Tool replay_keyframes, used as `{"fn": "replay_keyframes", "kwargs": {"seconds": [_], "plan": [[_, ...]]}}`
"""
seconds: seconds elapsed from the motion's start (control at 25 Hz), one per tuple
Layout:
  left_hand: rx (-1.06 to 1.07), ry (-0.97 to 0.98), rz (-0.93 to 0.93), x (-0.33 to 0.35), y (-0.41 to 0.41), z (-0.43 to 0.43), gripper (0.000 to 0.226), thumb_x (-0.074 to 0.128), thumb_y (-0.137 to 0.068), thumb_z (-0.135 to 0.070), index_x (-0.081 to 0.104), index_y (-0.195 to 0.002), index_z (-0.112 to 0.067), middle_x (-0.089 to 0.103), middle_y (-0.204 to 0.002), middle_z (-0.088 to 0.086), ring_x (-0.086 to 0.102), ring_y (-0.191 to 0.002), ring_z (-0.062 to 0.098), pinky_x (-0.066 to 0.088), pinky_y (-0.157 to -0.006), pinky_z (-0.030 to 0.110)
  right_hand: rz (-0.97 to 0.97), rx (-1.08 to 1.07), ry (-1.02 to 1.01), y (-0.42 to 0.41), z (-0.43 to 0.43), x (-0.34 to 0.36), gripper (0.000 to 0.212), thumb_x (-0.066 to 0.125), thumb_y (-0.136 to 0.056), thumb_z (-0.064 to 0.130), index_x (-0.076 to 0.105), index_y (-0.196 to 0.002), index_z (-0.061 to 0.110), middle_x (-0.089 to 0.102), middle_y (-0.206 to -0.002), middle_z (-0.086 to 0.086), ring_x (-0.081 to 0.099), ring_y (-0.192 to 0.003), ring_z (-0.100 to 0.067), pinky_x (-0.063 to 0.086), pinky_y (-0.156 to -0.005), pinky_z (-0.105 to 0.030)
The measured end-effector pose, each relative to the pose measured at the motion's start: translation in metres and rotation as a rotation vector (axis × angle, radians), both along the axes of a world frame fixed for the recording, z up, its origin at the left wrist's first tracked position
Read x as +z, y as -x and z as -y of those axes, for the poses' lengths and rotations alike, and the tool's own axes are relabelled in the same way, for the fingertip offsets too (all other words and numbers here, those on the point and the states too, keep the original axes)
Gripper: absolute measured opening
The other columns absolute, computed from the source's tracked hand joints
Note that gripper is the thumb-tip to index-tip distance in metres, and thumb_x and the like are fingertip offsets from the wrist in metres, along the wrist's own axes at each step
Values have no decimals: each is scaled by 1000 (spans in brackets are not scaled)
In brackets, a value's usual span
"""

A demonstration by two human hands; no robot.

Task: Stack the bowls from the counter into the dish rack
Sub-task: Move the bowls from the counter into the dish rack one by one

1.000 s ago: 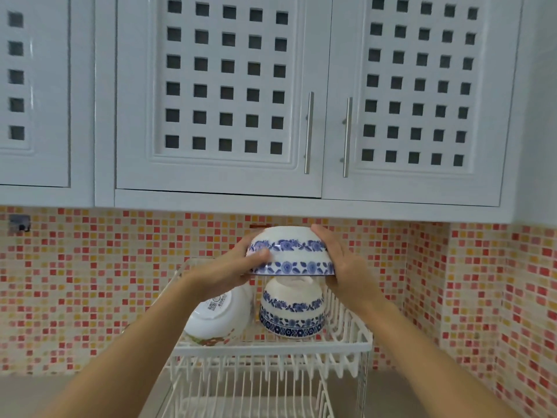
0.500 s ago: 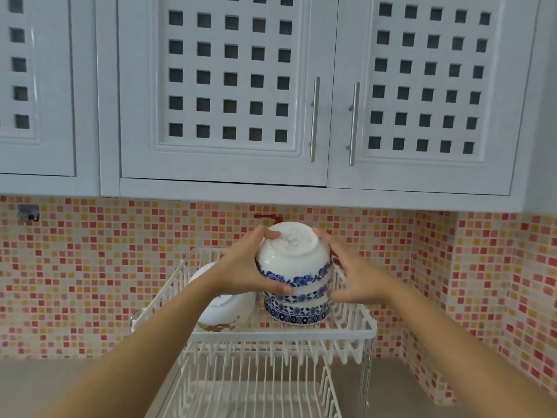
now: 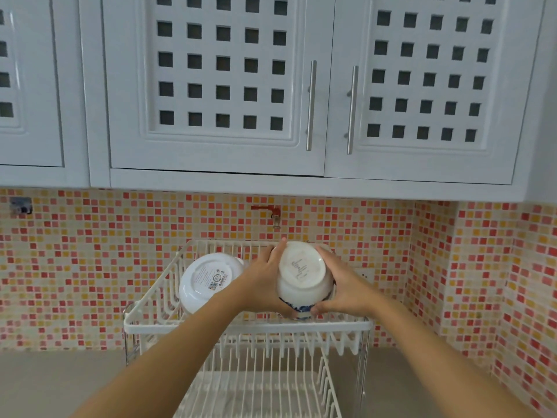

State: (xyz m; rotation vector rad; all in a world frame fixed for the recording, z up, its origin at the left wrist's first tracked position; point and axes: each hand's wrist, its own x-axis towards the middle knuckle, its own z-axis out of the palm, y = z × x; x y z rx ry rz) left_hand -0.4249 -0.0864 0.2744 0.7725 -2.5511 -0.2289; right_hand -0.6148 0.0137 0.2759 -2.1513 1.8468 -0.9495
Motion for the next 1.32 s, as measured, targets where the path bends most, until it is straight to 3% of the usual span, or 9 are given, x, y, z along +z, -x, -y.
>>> {"fn": "replay_keyframes", "kwargs": {"seconds": [0.12, 0.24, 0.4, 0.52, 0.84, 0.96, 1.08, 1.2, 1.32], "plan": [[25, -13, 9, -10, 4, 1, 141, 85, -51, -52, -11, -150, -20, 4, -158, 4, 12, -145, 24, 22, -117, 40, -8, -4, -8, 5, 4, -8, 120, 89, -52, 45, 10, -142, 51, 21, -149, 22, 26, -138, -5, 32, -112, -41], [23, -16, -31, -17, 8, 3, 138, 85, -51, -52, -7, -150, -21, 10, -156, 5, 16, -144, 24, 25, -116, 41, -23, -5, -21, 5, 5, -8, 113, 90, -54, 35, 11, -131, 61, 23, -143, 23, 25, -133, -1, 29, -109, -29], [24, 23, -51, -25, 12, 4, 137, 83, -50, -57, -1, -150, -15, 19, -150, 5, 21, -141, 23, 28, -115, 41, -87, -61, -29, 6, 8, -11, 124, 90, -51, 36, 9, -146, 36, 19, -149, 13, 24, -134, -6, 29, -112, -34], [31, 25, -25, -27, 12, 4, 137, 82, -51, -60, -2, -149, -14, 18, -149, 6, 20, -140, 23, 27, -116, 43, -130, -69, -22, 4, 7, -12, 123, 89, -56, 34, 6, -147, 30, 16, -150, 9, 22, -132, -7, 26, -109, -28], [28, -103, 62, -14, 2, -11, 127, 76, -71, -44, -20, -148, -15, -20, -159, 9, -19, -147, 25, 4, -121, 48, -159, -95, -30, 6, 9, -15, 128, 86, -54, 42, 0, -148, 35, 2, -157, 13, 12, -144, -14, 29, -112, -35], [20, -56, -91, 6, -22, -18, 95, 66, -84, -32, 0, -152, -21, -7, -161, 0, -1, -149, 20, 13, -120, 42, -142, -90, -59, 8, 10, -15, 130, 83, -54, 52, -7, -147, 38, -16, -156, 18, -8, -145, -8, 17, -118, -44], [138, 112, -182, 28, -65, -3, 70, 57, -91, -29, 21, -150, -22, 12, -160, 0, 19, -146, 21, 21, -117, 38, -131, -68, -56, 2, 7, -13, 130, 80, -52, 64, -6, -147, 39, -15, -153, 26, -12, -142, 0, 9, -117, -42], [281, -17, 21, 33, -105, 26, 94, 71, -76, -46, 15, -150, -28, 8, -161, 4, 18, -146, 29, 24, -114, 50, -140, -95, -5, -11, 12, -11, 127, 81, -47, 66, 4, -144, 41, 2, -151, 25, 3, -142, -4, 17, -115, -46], [299, -118, 184, 13, -117, 38, 126, 80, -54, -59, -1, -148, -38, -2, -161, 5, 6, -148, 32, 18, -115, 57, -158, -184, -34, -17, 22, -12, 138, 82, -43, 65, -6, -146, 38, -9, -157, 18, 1, -146, -13, 18, -117, -52]]}}
